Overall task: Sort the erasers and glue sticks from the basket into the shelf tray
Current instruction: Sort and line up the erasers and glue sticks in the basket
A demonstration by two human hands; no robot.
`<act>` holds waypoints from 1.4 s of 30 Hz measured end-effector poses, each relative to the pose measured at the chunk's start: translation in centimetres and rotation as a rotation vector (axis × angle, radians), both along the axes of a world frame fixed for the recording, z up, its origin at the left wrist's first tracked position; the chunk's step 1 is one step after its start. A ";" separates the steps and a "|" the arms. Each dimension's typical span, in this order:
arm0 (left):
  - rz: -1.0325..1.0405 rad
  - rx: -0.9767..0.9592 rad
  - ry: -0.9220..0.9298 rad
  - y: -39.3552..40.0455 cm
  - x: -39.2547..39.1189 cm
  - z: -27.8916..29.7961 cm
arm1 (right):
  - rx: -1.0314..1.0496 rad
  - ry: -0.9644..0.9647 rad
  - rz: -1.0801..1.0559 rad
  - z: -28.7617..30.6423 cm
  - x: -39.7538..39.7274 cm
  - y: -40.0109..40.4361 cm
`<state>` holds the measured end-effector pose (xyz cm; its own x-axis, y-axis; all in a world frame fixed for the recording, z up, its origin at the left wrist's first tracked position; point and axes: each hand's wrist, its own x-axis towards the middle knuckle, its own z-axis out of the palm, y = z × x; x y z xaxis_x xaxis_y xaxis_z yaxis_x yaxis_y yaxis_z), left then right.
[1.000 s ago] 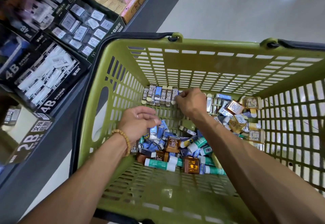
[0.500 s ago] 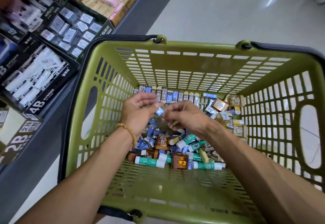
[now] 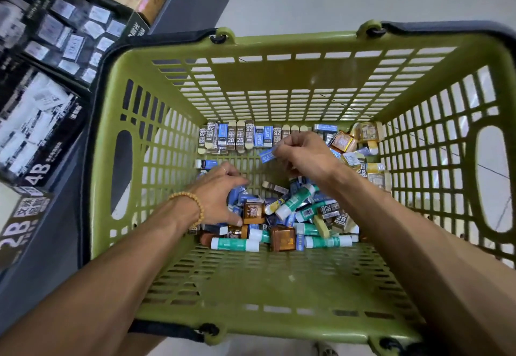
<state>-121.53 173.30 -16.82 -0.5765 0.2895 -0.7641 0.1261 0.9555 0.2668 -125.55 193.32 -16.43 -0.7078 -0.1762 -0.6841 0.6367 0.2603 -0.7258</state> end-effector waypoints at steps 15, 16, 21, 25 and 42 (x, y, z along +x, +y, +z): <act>-0.072 -0.010 -0.203 -0.1 -0.8 -0.7 | 0.040 -0.005 0.088 -0.3 0.9 -0.3; -0.057 -0.003 -0.214 -0.2 -0.8 -0.6 | 0.047 -0.001 0.096 -0.4 0.9 -0.3; 0.014 0.035 -0.296 -0.2 -0.9 -0.6 | 0.015 0.004 0.095 0.1 0.9 -0.4; 0.068 0.026 -0.372 0.0 -0.8 -0.7 | 0.001 -0.006 0.091 0.0 0.8 -0.3; 0.230 0.067 -0.469 1.1 1.4 0.4 | 0.063 0.016 0.096 -0.8 1.4 -0.4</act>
